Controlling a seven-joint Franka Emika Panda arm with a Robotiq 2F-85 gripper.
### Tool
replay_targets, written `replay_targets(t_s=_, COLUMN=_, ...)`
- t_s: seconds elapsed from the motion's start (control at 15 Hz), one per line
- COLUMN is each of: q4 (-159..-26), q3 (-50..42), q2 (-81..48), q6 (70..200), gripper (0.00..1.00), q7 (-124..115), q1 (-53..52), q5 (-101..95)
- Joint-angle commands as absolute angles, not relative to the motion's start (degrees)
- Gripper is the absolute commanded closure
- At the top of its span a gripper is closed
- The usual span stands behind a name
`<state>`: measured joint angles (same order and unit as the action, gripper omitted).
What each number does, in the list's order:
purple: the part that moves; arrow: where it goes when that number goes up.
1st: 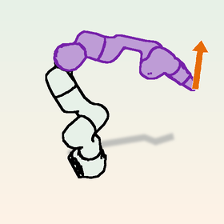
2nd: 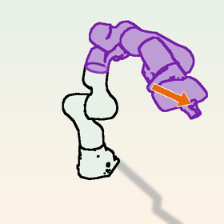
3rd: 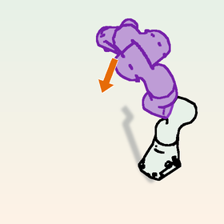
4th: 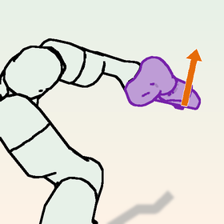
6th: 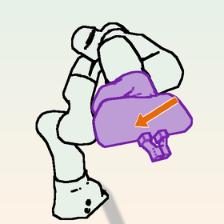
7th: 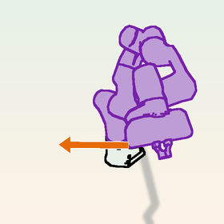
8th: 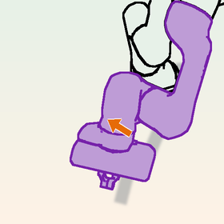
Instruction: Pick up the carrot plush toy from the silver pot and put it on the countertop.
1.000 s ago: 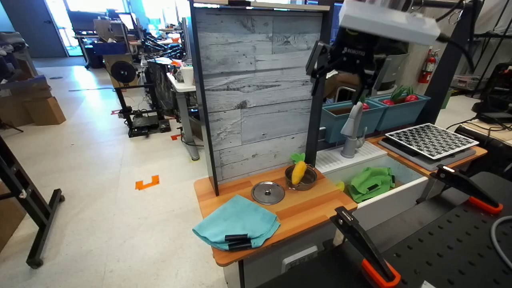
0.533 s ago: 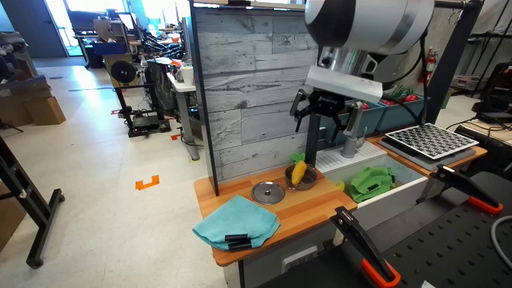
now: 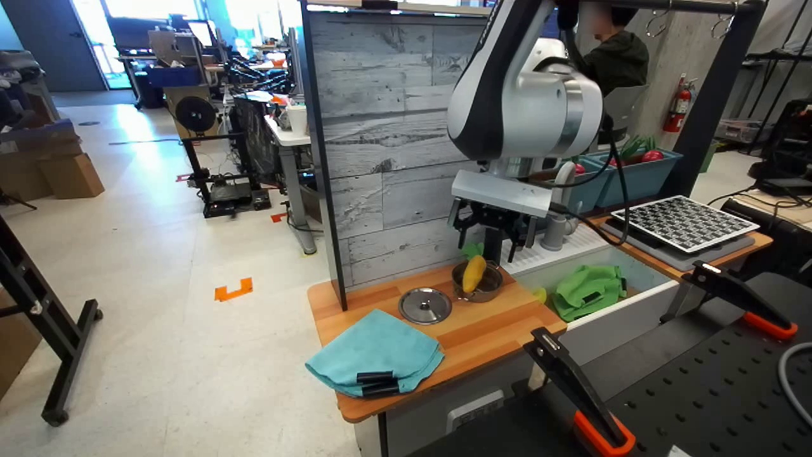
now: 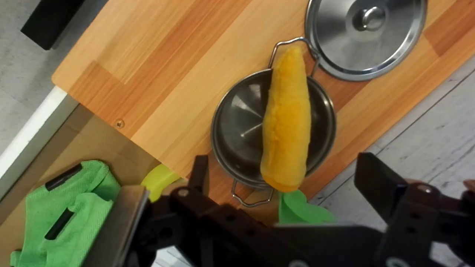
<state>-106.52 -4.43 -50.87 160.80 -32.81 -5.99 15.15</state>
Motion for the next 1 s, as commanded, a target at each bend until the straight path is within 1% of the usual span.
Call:
replay_targets(t_s=0.0, q4=-98.79, q3=-7.42, q2=-56.35, q6=156.2, gripper=0.0, q7=-36.54, q1=-8.66, q5=14.99)
replay_targets(t_s=0.27, q4=-94.01, q3=-7.61, q2=-59.41, q6=152.29, gripper=0.0, q7=-38.45, q1=-8.71, q5=14.46)
replay_targets(t_s=0.33, q4=-93.0, q3=-7.52, q2=-59.93, q6=151.47, gripper=0.19, q7=-38.65, q1=-8.6, q5=14.34)
replay_targets(t_s=0.53, q4=-90.85, q3=-7.54, q2=-60.85, q6=149.54, gripper=0.42, q7=-38.68, q1=-8.51, q5=13.81)
replay_targets(t_s=0.6, q4=-90.34, q3=-7.27, q2=-60.96, q6=149.06, gripper=0.51, q7=-38.44, q1=-8.18, q5=13.94)
replay_targets(t_s=0.93, q4=-90.39, q3=-6.64, q2=-60.24, q6=149.44, gripper=0.88, q7=-37.29, q1=-7.57, q5=14.1)
